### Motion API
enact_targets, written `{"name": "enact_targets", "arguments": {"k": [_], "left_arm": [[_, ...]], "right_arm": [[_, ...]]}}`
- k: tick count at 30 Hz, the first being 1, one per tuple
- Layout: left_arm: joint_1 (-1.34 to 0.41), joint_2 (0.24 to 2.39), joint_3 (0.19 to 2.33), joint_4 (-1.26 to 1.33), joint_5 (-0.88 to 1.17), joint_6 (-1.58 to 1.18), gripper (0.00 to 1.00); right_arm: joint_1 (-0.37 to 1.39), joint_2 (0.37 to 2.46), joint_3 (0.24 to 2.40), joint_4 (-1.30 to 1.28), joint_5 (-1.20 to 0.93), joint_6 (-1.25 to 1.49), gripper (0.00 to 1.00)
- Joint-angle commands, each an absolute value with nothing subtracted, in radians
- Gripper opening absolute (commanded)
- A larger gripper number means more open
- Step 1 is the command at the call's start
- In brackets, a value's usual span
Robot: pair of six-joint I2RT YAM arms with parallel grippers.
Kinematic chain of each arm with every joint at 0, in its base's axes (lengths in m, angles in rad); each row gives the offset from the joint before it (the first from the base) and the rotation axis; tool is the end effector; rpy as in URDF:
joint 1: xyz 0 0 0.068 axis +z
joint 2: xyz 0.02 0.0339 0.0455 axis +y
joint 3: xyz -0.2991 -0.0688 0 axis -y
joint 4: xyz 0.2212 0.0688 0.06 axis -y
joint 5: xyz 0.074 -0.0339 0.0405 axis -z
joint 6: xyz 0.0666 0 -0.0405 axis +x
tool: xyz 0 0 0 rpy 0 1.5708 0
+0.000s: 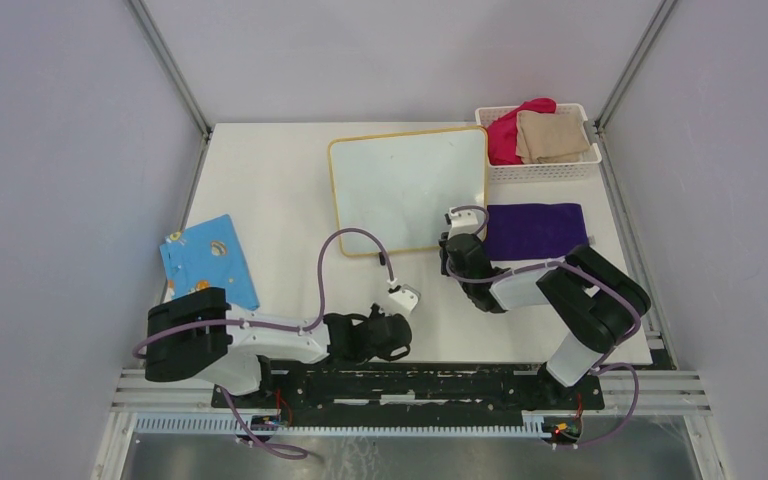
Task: Write a sentence on the whiteboard
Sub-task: Move the whiteboard to the center of the board.
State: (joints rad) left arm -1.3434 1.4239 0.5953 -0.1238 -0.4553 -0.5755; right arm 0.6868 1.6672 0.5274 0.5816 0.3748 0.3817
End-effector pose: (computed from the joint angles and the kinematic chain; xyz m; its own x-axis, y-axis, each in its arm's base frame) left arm 0.0843 -0.2346 0.1779 -0.5991 0.4206 -0.6813 0.5859 0.8103 -0.0149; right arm 0.2560 0.1784 0.1633 -0.5105 0.0297 -0.8594 -0.1722 0.9756 0.1360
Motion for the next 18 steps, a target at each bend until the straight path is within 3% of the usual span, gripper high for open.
{"name": "enact_targets", "arguments": {"k": [1, 9, 18], "left_arm": [[-1.362, 1.401, 0.587, -0.162, -0.545, -0.661, 0.18], [-1.365, 1.39, 0.597, -0.202, -0.618, -0.695, 0.46], [-1.37, 1.249, 0.679, -0.334, -0.727, -0.717, 0.65]], "right_arm": [[0.714, 1.666, 0.499, 0.479, 0.343, 0.438, 0.0], [0.719, 1.658, 0.497, 0.465, 0.349, 0.441, 0.0], [0.723, 1.645, 0.488, 0.456, 0.351, 0.431, 0.0]]}}
